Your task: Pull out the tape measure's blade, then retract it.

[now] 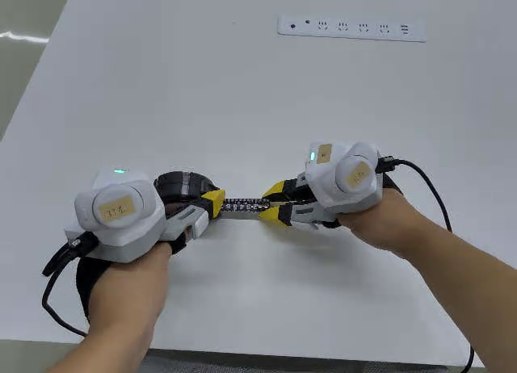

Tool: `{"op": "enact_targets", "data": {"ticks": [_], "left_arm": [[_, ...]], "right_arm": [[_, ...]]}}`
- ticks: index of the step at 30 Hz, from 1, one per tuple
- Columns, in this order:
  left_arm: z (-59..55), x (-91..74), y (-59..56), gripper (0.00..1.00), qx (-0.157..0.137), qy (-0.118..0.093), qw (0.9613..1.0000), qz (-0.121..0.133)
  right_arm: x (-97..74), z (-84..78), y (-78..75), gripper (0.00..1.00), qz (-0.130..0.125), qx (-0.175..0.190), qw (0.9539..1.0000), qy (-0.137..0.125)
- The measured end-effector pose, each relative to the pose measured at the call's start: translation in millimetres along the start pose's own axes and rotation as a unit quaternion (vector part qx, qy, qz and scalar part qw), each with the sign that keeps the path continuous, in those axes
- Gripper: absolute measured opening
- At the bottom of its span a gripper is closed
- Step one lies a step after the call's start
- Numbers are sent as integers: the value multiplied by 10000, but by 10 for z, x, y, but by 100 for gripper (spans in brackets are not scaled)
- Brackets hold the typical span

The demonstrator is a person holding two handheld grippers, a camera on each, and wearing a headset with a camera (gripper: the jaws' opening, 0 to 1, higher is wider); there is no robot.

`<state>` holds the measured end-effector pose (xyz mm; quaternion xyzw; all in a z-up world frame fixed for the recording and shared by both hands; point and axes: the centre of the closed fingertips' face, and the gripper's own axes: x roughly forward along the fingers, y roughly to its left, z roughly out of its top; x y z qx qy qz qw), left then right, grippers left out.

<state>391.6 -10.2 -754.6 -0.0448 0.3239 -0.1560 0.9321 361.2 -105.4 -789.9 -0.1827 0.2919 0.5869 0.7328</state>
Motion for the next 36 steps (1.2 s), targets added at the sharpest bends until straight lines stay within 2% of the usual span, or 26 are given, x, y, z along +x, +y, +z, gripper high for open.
{"op": "enact_targets", "data": {"ticks": [36], "left_arm": [[6, -5, -2, 57, -93, -16, 10000, -22]], "right_arm": [[326, 288, 43, 9, 30, 68, 9997, -245]]}}
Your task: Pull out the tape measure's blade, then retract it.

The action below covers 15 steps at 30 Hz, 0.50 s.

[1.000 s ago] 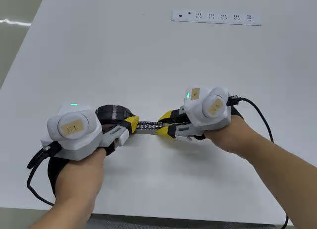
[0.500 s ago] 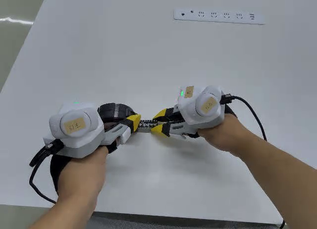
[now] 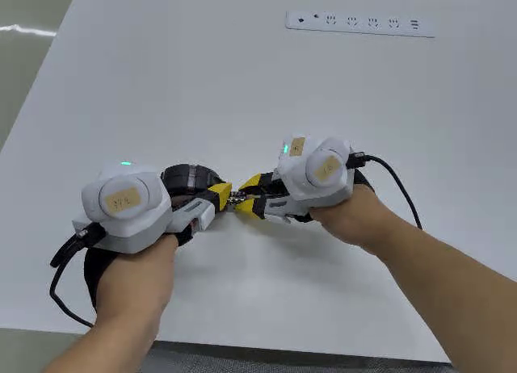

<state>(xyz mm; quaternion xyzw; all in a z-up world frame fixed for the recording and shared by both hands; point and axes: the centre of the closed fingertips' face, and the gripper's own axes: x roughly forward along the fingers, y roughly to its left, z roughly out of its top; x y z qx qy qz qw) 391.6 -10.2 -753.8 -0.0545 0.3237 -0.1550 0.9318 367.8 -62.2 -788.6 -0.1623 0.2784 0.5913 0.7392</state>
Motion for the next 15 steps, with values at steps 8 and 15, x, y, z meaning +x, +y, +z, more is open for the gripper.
{"op": "enact_targets", "data": {"ticks": [8, 15], "left_arm": [[6, -4, 2, 57, -32, -12, 10000, -10], [5, -4, 9, 58, -56, -34, 10000, -12]], "right_arm": [[32, 28, -1, 10, -4, 17, 10000, -62], [54, 40, -6, 10, -20, -3, 10000, -71]]}}
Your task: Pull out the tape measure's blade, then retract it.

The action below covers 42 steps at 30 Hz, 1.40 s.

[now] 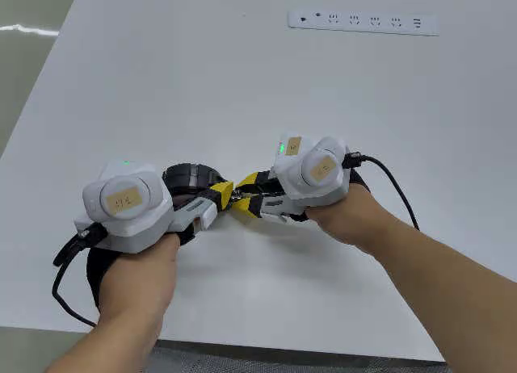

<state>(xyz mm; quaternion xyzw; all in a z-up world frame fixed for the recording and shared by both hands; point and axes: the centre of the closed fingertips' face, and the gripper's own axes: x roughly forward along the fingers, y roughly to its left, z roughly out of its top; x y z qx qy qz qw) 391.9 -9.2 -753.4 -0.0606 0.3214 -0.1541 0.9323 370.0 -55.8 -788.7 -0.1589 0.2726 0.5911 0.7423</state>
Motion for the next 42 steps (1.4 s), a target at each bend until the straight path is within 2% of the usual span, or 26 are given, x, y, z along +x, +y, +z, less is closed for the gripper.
{"op": "enact_targets", "data": {"ticks": [6, 10, 17, 22, 25, 31, 34, 35, 42], "left_arm": [[-5, 0, -7, 59, -12, 3, 10000, -31], [-3, 2, -9, 60, 1, -3, 10000, -63], [32, -16, -10, 60, 74, -44, 9999, -104], [74, -54, -9, 62, 195, -80, 9996, -172], [96, -103, -22, 63, 297, -75, 9992, -275], [130, -205, 6, 70, 378, -132, 9985, -361], [114, -248, 30, 70, 447, -112, 9982, -380], [103, -264, 39, 70, 489, -99, 9980, -393], [56, -364, 32, 72, 717, -10, 9958, -567]], "right_arm": [[-5, -11, 11, 13, -1, 105, 9999, 16], [-3, -25, 36, 22, 39, 182, 9998, 39], [-35, 0, 7, 25, -27, 200, 9998, 24], [-136, 6, -13, 28, -137, 281, 9995, -18], [-234, 26, -21, 32, -260, 451, 9985, -159], [-357, -30, -6, 39, -426, 517, 9977, -142], [-420, -69, 3, 41, -530, 456, 9975, -51], [-444, -66, 24, 42, -501, 538, 9972, -95], [-596, -104, 15, 51, -789, 749, 9940, -146]]}}
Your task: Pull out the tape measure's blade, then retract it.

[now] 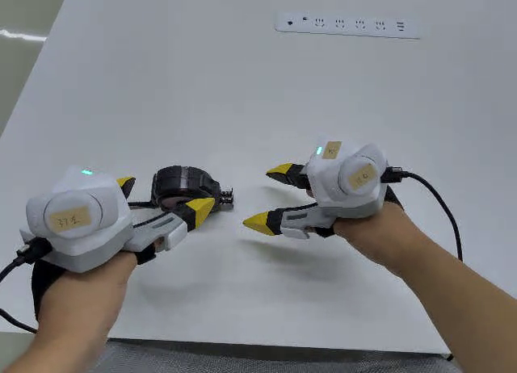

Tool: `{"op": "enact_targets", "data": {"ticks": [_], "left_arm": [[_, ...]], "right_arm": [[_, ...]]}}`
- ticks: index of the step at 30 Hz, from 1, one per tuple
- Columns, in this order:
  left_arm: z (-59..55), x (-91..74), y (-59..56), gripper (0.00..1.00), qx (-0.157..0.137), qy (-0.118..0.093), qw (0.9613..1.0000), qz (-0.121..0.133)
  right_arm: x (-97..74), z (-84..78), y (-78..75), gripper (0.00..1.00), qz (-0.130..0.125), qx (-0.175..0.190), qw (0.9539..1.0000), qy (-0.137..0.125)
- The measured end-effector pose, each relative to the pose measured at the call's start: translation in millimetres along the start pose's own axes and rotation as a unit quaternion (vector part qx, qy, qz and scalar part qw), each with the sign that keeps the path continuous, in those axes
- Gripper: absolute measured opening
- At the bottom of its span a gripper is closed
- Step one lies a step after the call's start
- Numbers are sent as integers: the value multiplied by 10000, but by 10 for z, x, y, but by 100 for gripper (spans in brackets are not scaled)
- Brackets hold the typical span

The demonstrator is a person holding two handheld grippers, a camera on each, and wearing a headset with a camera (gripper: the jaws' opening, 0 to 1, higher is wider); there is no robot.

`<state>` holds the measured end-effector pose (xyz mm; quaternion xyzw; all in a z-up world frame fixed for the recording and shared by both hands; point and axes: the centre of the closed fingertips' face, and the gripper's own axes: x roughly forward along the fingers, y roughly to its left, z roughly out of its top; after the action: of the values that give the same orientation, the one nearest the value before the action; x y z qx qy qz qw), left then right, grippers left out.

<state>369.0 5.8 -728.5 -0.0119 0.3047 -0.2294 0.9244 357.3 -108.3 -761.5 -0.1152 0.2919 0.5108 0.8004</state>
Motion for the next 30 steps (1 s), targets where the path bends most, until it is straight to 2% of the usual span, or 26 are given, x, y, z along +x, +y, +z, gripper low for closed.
{"op": "enact_targets", "data": {"ticks": [8, 10, 14, 16, 20, 24, 28, 30], "left_arm": [[21, -114, -13, 74, 365, -7, 9992, -172], [60, -141, -50, 74, 351, -126, 9988, -326], [37, -219, -54, 76, 480, -109, 9977, -456], [25, -258, -33, 76, 584, -102, 9972, -462], [2, -312, -1, 77, 592, -63, 9969, -516], [-23, -358, -20, 74, 774, -5, 9949, -644], [-8, -394, -36, 77, 769, -73, 9944, -728], [-21, -395, -39, 77, 775, -36, 9942, -743]], "right_arm": [[-223, -109, -41, 59, -360, 185, 9992, -57], [-259, -152, -27, 61, -400, 200, 9990, -26], [-372, -266, -34, 64, -568, 321, 9979, -6], [-427, -314, -18, 66, -606, 407, 9973, 12], [-523, -368, -23, 69, -724, 524, 9960, -30], [-606, -421, -3, 72, -799, 542, 9953, -21], [-704, -473, 1, 74, -845, 579, 9947, -26], [-738, -490, -2, 74, -887, 592, 9943, -26]]}}
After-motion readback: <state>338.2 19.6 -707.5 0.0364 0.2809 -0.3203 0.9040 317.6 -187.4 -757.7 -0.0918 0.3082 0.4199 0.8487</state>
